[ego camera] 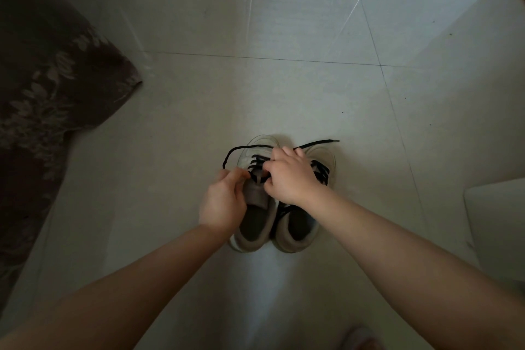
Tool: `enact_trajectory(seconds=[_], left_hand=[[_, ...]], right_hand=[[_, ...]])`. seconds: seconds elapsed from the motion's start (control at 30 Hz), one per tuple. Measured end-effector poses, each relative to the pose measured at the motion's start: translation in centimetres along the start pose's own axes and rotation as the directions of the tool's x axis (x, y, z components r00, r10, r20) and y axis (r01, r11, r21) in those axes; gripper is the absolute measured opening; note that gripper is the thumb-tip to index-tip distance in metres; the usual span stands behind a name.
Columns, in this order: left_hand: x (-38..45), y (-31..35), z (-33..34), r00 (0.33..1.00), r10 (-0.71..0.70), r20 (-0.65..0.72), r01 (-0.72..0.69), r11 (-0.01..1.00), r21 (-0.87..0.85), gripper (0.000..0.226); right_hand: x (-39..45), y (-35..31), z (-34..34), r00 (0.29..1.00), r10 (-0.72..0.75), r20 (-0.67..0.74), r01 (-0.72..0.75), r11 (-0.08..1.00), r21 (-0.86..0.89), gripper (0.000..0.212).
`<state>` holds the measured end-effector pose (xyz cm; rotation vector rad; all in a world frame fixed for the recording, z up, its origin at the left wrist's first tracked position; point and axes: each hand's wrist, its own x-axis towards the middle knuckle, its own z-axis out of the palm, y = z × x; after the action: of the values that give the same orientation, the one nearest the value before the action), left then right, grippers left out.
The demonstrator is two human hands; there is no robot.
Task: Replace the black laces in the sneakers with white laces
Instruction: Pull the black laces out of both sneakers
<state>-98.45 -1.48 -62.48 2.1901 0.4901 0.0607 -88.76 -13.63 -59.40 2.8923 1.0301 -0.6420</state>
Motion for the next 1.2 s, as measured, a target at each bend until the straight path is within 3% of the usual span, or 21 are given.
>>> enact_trajectory(seconds=[0.13, 0.23, 0.33, 0.57, 0.73, 0.8, 0.9, 1.0, 1.2], left_hand=[[0.0, 0.1, 0.0, 0.998, 0.041, 0.04, -0.043, 0.998, 0.051, 0.029], [-0.1, 0.2, 0.0, 0.997, 0.05, 0.052, -0.053, 0.997, 0.049, 0.031], [-0.1, 0.3, -0.1, 0.997, 0.065, 0.05, -0.066, 0.997, 0.027, 0.029], [-0.1, 0.4, -0.3, 0.995, -0.054, 0.083, 0.056, 0.998, -0.027, 0.023], [-0.1, 0.9, -0.4, 0.992, -0.076, 0.1, 0.078, 0.997, -0.025, 0.02], [-0.2, 0.8, -0.4, 0.992, -0.073, 0.099, 0.076, 0.997, -0.02, 0.018], [-0.1, 0.7, -0.4, 0.991, -0.083, 0.101, 0.084, 0.996, -0.009, 0.016], [-0.1, 0.8, -0.2, 0.99, -0.054, 0.13, 0.051, 0.998, 0.026, 0.017], [-0.3, 1.2, -0.1, 0.991, 0.0, 0.133, -0.008, 0.998, 0.058, 0.019]], right_hand=[[0.3, -0.1, 0.7, 0.997, 0.077, 0.023, -0.079, 0.991, 0.107, 0.032], [0.2, -0.3, 1.2, 0.981, 0.161, -0.106, -0.135, 0.966, 0.22, 0.027], [0.3, -0.6, 1.6, 0.971, 0.151, -0.185, -0.113, 0.973, 0.202, 0.027], [0.8, -0.6, 1.2, 0.994, 0.018, -0.112, 0.002, 0.984, 0.178, 0.032], [0.7, -1.0, 1.7, 0.997, -0.002, -0.081, 0.005, 0.999, 0.036, 0.03], [1.0, -0.9, 1.1, 0.998, 0.038, -0.049, -0.032, 0.992, 0.119, 0.029], [1.3, -0.2, -0.3, 0.993, 0.098, 0.064, -0.113, 0.936, 0.333, 0.026], [1.3, 0.6, -0.6, 0.978, 0.11, 0.175, -0.176, 0.888, 0.424, 0.026], [0.8, 1.8, -0.9, 0.93, 0.12, 0.347, -0.343, 0.622, 0.704, 0.007]])
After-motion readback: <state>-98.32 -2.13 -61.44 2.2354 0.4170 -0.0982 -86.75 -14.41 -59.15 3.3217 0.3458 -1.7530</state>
